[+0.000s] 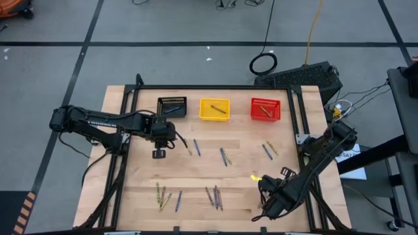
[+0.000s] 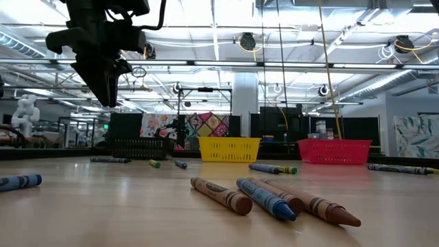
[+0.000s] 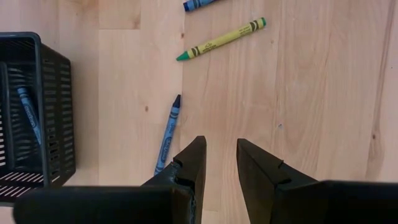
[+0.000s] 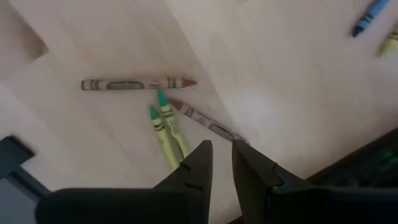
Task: Sort crayons
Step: Put the green crayon into the red bin
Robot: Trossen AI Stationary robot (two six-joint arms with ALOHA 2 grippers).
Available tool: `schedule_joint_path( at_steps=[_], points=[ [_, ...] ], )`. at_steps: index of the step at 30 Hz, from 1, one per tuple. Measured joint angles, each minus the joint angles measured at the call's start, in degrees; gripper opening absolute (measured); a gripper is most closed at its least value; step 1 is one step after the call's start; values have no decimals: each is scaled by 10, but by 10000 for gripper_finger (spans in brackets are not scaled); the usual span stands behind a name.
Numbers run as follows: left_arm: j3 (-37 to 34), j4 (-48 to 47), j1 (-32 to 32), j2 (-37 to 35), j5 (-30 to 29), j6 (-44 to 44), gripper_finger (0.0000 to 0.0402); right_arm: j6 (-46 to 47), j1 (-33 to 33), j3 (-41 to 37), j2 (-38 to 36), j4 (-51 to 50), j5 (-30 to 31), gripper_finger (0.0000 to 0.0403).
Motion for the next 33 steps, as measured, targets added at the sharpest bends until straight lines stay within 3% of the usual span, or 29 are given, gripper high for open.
schedule_joint_path(
  at_steps=[20,24,29,33],
  points=[
    [0,0,0,0,0,15,86,123,51,0,1,60,-18,45],
    [0,-4,0,0,0,15,86,112,57,0,19,64,-18,45],
    [0,-7,0,0,0,15,86,13,65,0,57,57,-24,45],
    [0,-9,0,0,0,15,86,18,65,0,66,24,-33,45]
  ],
)
